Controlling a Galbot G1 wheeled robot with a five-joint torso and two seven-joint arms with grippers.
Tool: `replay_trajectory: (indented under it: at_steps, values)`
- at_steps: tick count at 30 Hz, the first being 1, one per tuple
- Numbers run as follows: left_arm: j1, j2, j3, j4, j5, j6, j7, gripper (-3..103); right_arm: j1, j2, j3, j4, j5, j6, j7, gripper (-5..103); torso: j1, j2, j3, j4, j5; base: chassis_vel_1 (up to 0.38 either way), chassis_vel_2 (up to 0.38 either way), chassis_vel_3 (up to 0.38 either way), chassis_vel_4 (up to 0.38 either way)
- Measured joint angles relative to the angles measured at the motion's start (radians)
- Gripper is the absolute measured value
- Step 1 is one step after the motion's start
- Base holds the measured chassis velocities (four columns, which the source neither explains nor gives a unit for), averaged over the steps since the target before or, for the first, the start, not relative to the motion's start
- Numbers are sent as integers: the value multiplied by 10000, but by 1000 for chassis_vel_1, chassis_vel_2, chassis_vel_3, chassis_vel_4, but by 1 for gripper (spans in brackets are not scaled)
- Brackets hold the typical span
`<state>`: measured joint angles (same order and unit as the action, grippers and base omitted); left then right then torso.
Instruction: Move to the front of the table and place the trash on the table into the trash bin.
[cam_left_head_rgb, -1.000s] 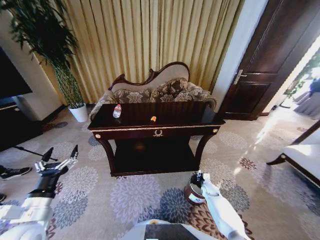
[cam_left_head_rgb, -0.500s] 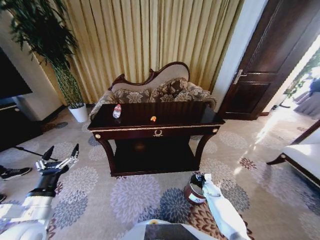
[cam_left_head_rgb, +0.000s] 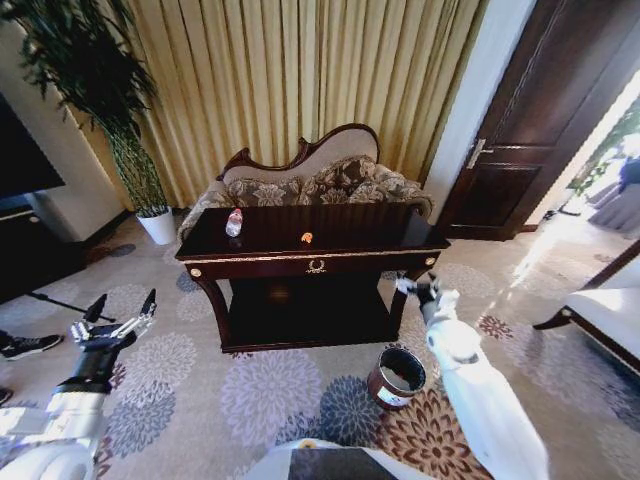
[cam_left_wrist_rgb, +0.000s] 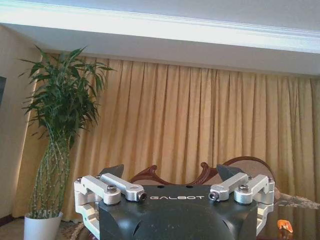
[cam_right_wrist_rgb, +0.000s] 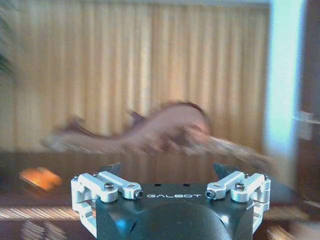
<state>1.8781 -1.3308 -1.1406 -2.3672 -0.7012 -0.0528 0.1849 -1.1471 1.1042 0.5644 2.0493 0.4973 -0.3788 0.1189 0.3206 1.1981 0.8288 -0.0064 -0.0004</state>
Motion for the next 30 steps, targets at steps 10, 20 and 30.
replay_trajectory:
  at_steps: [10, 20, 30]
  values:
    - [43, 55, -243, 2, -72, -61, -26, 100, -353, -69, -263, 1522, 814, -996, 1, 100, 0, -1, 0, -2, 5, 0, 0, 0, 0]
    - [-104, 165, -140, 10, -79, 116, -177, 100, -529, 74, -245, 1369, 626, -714, 0, 100, -2, 0, 0, -2, 4, 0, 0, 0, 0]
    - [-103, 405, -397, -353, -401, 832, -595, 100, -476, 111, -223, 1264, 546, -660, 0, 100, -1, 0, 1, -1, 4, -146, 138, 126, -141]
